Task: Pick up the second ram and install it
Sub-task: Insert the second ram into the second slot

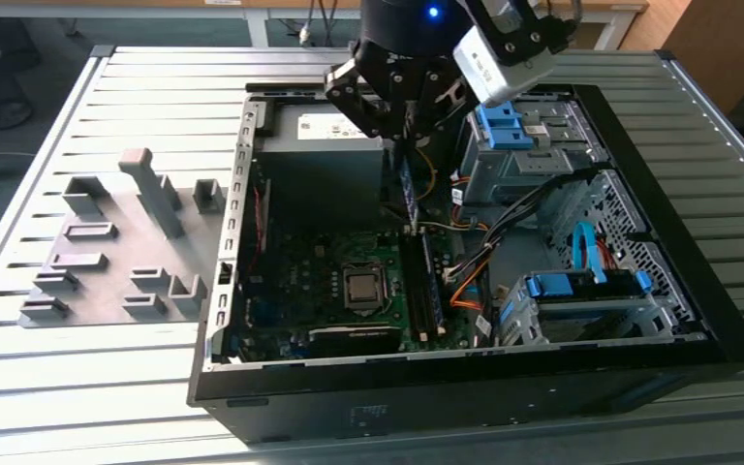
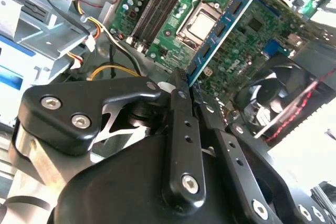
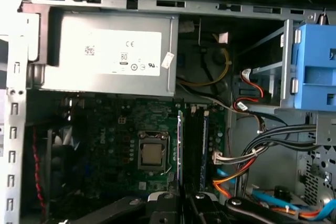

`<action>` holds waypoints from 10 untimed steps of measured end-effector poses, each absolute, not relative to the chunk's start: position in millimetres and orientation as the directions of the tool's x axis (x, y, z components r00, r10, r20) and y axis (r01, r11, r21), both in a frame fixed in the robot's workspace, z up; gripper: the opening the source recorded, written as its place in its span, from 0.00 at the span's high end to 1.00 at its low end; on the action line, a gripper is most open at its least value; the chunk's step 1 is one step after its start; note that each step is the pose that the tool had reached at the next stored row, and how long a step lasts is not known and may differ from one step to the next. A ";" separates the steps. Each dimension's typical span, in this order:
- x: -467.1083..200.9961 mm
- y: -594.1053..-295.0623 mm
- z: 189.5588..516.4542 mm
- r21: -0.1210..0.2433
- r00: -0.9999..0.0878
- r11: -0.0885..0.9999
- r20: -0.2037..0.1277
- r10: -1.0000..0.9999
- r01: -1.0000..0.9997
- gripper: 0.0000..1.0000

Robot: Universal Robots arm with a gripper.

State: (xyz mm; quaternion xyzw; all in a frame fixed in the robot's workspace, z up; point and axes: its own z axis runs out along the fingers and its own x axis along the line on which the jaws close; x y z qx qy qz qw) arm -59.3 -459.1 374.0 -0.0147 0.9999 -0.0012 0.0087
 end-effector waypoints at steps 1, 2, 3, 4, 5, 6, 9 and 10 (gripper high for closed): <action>-57.6 -459.1 372.5 -0.003 -0.999 1.000 -0.017 -0.029 -0.029 0.85; -56.3 -459.1 370.8 -0.003 -0.999 1.000 -0.017 -0.029 -0.029 0.85; -54.9 -459.1 369.0 -0.003 -0.999 1.000 -0.017 -0.029 -0.029 0.85; -53.6 -459.1 367.2 -0.003 -0.999 1.000 -0.017 -0.029 -0.029 0.85; -52.0 -459.1 365.4 -0.003 -0.999 1.000 -0.017 -0.029 -0.029 0.85; -50.3 -459.1 363.5 -0.003 -0.999 1.000 -0.017 -0.029 -0.029 0.85; -41.7 -458.6 358.1 -0.003 -0.999 1.000 -0.017 -0.029 -0.029 0.85; -39.8 -458.6 356.3 -0.003 -0.999 1.000 -0.017 -0.029 -0.029 0.85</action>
